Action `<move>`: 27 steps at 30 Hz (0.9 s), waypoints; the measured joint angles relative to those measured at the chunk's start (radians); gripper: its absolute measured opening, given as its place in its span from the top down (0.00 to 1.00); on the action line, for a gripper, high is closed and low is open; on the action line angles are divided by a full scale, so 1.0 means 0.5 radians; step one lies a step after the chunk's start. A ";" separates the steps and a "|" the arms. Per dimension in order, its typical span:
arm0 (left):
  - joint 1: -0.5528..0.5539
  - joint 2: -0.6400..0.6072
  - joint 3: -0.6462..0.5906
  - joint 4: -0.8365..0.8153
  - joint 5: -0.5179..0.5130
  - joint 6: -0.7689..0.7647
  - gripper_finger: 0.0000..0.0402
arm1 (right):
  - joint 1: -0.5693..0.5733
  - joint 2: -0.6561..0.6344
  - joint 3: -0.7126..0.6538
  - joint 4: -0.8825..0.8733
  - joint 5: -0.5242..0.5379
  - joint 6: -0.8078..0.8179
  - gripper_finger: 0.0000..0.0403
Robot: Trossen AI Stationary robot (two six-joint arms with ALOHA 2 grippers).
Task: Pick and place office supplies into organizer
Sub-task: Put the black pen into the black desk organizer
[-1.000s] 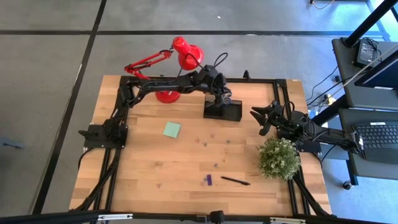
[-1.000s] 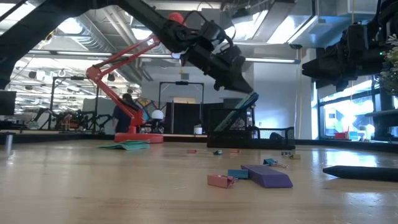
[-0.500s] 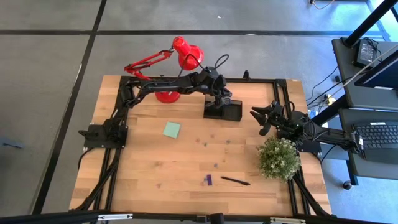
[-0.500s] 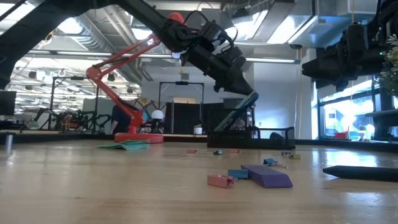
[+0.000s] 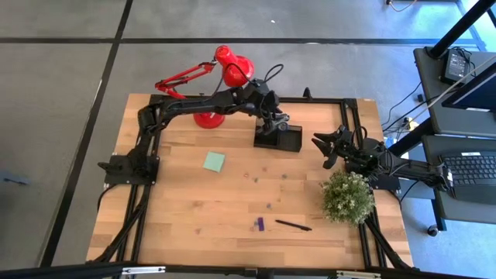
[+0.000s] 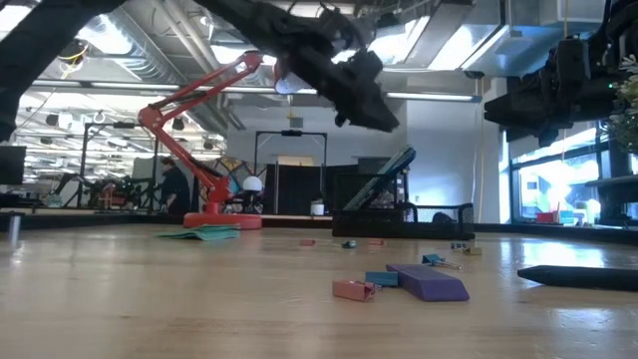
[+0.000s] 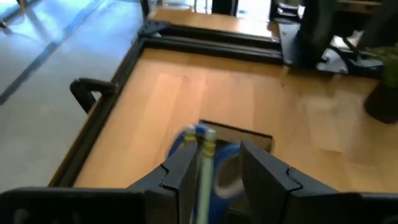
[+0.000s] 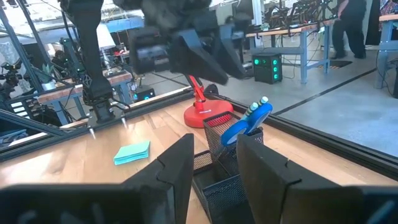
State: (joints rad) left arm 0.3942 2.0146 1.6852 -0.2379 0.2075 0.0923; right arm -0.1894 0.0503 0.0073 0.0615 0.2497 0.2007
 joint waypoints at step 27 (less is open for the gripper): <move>-0.655 -0.431 -0.501 -1.082 -0.148 -0.051 0.83 | 0.013 0.154 0.466 -0.255 -0.268 -0.150 0.69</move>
State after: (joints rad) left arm 0.0667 1.7991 1.4348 -0.7787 0.1337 0.0669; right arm -0.1829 0.1274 0.2405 -0.0661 0.1156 0.1257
